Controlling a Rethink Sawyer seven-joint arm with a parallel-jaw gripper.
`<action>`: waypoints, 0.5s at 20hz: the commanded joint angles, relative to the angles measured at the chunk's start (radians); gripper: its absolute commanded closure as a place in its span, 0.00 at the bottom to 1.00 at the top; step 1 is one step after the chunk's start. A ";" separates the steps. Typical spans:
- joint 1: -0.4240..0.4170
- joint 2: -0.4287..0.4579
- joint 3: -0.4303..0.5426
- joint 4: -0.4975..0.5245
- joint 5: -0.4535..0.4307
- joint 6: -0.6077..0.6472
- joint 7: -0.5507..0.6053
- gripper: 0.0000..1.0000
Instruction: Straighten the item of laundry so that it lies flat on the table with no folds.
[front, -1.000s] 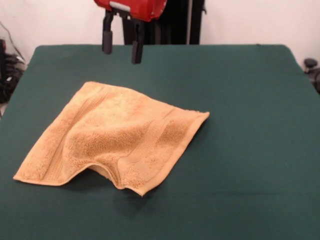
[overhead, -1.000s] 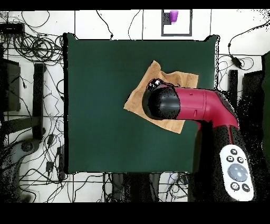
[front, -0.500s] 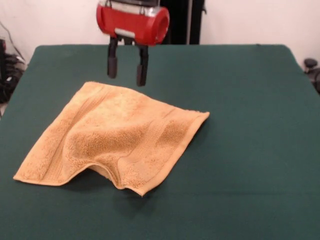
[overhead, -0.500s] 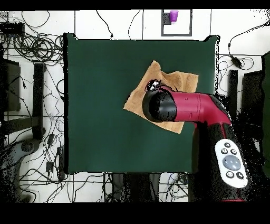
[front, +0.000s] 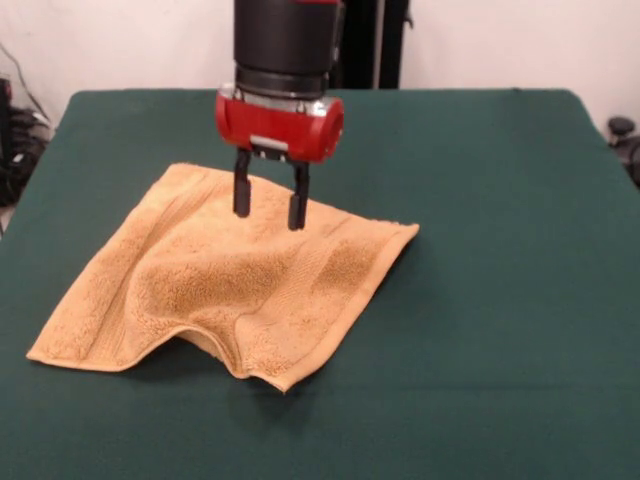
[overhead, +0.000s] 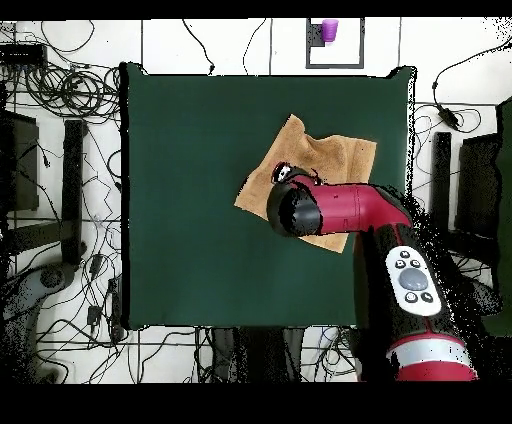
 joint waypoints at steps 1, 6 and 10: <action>0.029 0.073 0.018 0.070 -0.073 -0.021 -0.031 0.00; -0.033 0.107 0.088 0.053 -0.074 0.040 -0.106 0.00; -0.014 0.161 0.064 0.012 -0.119 -0.025 -0.078 0.00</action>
